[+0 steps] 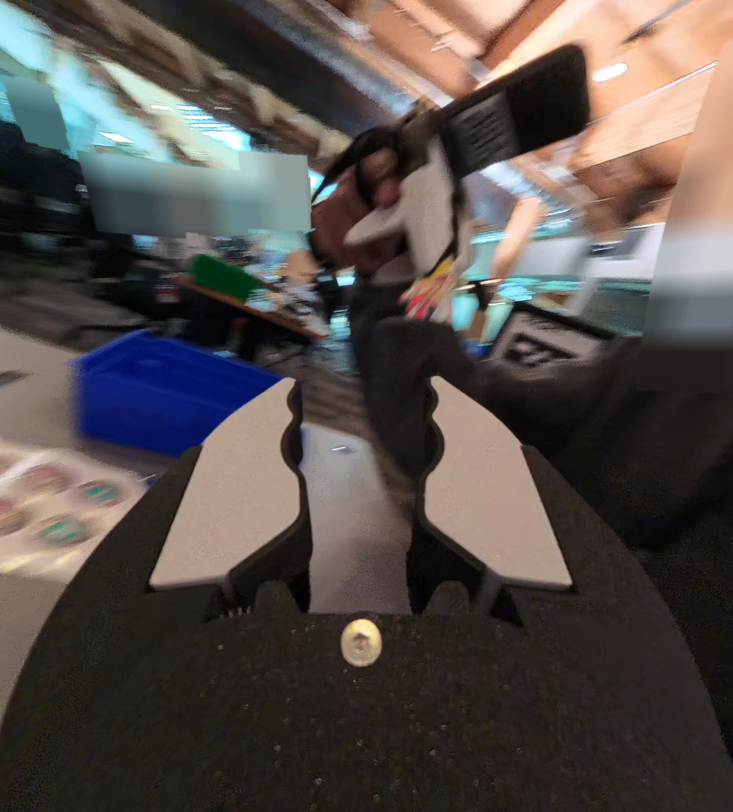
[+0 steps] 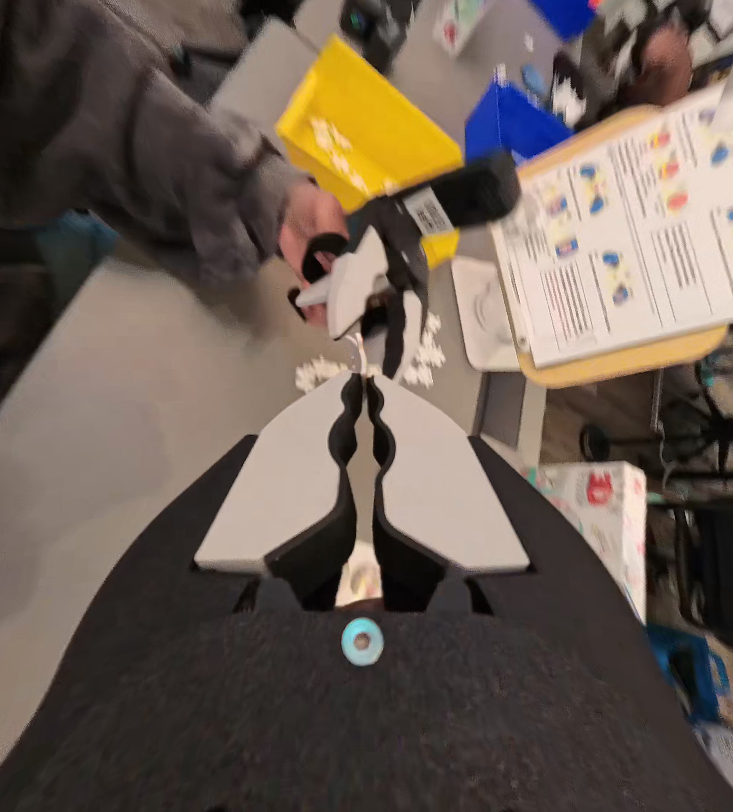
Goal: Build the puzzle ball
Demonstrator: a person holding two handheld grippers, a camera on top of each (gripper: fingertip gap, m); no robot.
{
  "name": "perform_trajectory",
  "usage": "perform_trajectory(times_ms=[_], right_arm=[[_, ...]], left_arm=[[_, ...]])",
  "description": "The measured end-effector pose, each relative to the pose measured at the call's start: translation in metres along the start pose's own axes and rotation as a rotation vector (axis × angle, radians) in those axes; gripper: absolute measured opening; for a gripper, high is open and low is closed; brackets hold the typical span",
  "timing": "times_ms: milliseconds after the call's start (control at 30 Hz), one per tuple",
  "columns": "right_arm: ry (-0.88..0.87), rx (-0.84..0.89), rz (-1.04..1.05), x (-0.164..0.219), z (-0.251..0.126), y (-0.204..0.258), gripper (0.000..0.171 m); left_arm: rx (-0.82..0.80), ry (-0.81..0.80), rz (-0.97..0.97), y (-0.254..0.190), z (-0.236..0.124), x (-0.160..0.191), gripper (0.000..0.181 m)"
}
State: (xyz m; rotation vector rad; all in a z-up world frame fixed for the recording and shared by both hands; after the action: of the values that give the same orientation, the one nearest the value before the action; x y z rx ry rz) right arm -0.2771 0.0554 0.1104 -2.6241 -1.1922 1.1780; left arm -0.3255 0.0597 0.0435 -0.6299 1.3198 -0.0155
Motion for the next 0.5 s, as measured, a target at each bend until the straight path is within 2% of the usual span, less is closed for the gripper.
perform_trajectory(times_ms=[100, 167, 300, 400, 500], right_arm=[[0.205, -0.016, 0.112, 0.048, -0.013, -0.043, 0.002], [0.357, -0.038, 0.189, 0.092, -0.009, -0.077, 0.002], [0.563, -0.158, 0.307, 0.186, 0.031, -0.136, 0.002], [0.627, -0.248, 0.373, 0.246, 0.072, -0.172, 0.002], [0.643, -0.304, 0.371, 0.285, 0.11, -0.196, 0.002]], left_arm=[[-0.403, 0.136, 0.162, 0.076, -0.012, 0.022, 0.058], [-0.54, 0.204, 0.21, 0.111, -0.019, 0.03, 0.059], [-0.702, 0.23, 0.233, 0.171, -0.027, 0.021, 0.058], [-0.747, 0.253, 0.187, 0.221, -0.032, 0.013, 0.056], [-0.746, 0.261, 0.093, 0.272, -0.034, 0.008, 0.053]])
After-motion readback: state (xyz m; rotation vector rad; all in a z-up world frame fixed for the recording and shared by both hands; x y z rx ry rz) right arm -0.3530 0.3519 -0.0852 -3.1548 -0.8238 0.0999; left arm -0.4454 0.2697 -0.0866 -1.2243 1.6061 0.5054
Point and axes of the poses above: each gripper's, where its closed fingertips meet, z out along the fingers, x out of its underside, y = z × x across the jaws, the point moved 1 cm from there along -z, back along the fingers, and after that the axes turned 13 degrees about -x, right-handed, at the moved point
